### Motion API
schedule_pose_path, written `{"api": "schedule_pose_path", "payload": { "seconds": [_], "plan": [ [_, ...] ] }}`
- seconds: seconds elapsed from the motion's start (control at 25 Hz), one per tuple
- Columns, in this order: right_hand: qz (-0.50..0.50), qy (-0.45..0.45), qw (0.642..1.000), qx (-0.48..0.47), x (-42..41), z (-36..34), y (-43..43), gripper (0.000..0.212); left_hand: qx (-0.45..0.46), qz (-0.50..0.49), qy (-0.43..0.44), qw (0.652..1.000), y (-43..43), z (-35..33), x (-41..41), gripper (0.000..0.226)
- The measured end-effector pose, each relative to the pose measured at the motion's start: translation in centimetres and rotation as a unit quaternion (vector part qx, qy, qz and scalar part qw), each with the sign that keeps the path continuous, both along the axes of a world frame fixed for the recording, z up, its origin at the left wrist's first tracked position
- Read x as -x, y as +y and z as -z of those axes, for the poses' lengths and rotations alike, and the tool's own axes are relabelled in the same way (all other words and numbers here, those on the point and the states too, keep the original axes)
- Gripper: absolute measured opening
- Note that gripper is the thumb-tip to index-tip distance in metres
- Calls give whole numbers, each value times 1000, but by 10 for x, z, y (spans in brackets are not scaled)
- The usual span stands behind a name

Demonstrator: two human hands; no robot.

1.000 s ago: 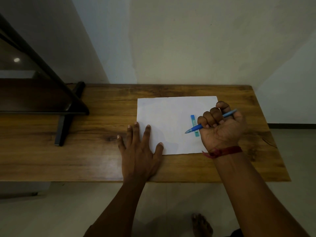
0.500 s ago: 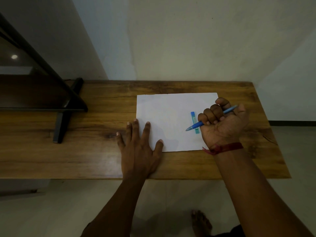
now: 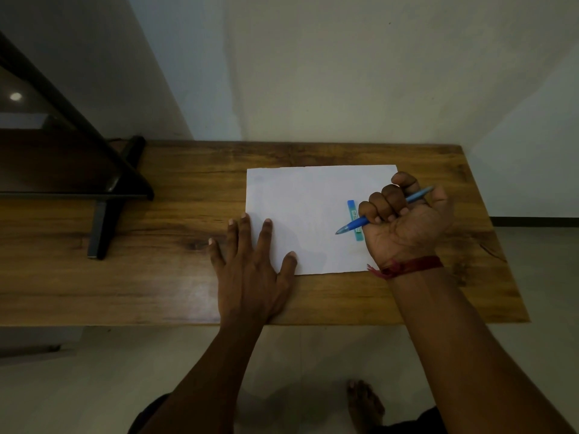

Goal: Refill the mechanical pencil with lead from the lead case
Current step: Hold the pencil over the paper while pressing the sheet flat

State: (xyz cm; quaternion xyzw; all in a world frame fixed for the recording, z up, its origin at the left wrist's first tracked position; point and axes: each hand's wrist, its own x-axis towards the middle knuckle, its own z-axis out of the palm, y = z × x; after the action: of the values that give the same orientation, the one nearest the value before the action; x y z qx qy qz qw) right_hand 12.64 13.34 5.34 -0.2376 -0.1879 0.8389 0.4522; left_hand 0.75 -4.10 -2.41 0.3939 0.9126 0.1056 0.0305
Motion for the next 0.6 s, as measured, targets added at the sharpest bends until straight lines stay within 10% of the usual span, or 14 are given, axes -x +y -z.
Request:
{"api": "schedule_pose_path", "payload": {
  "seconds": [0.6],
  "plan": [
    [11,-31,999,10,1,0,2,50,4,1,4,1000,0,2,-1,74]
  ]
}}
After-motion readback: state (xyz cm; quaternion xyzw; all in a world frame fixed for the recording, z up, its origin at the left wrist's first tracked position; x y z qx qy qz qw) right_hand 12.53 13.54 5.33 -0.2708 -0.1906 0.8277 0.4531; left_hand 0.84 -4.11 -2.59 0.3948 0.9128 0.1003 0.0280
